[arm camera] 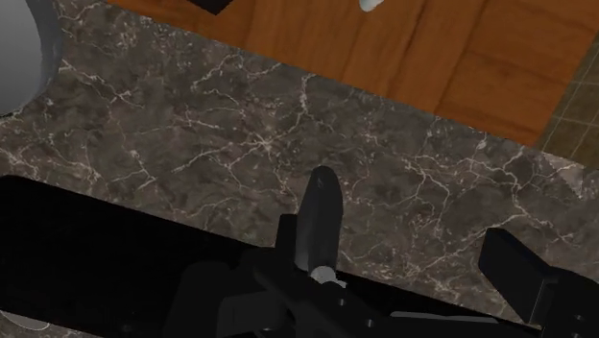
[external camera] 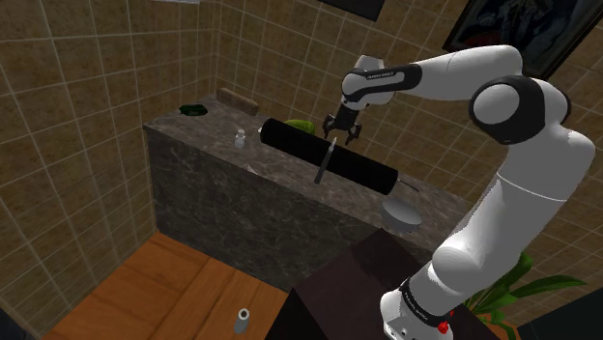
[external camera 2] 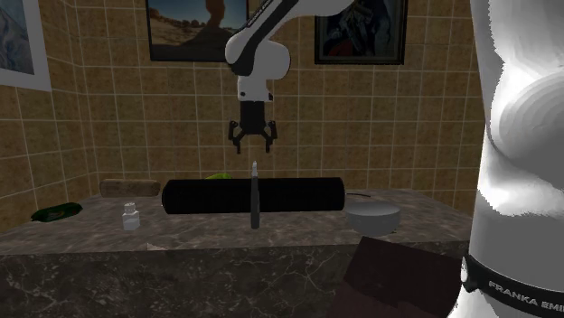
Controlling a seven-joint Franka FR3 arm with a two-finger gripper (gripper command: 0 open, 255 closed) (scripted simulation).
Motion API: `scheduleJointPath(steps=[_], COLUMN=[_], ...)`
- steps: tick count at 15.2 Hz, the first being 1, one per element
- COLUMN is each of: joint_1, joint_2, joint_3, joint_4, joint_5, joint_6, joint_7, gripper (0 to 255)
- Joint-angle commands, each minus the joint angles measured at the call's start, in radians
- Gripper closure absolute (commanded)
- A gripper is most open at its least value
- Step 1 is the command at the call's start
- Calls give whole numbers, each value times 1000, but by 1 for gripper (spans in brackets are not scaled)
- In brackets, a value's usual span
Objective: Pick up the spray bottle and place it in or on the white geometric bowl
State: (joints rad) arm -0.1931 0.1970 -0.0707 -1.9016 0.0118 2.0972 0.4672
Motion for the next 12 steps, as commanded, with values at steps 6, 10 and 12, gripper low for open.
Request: scheduleJointPath(steps=[6,10,12], joint_1=[-40,-42,-42], joint_2=[228,245,258], joint_3=[-45,-44,-44], joint_4=[238,223,214], joint_5=[11,13,15], joint_6=[14,47,68], joint_7=[84,83,82], gripper=[0,0,0])
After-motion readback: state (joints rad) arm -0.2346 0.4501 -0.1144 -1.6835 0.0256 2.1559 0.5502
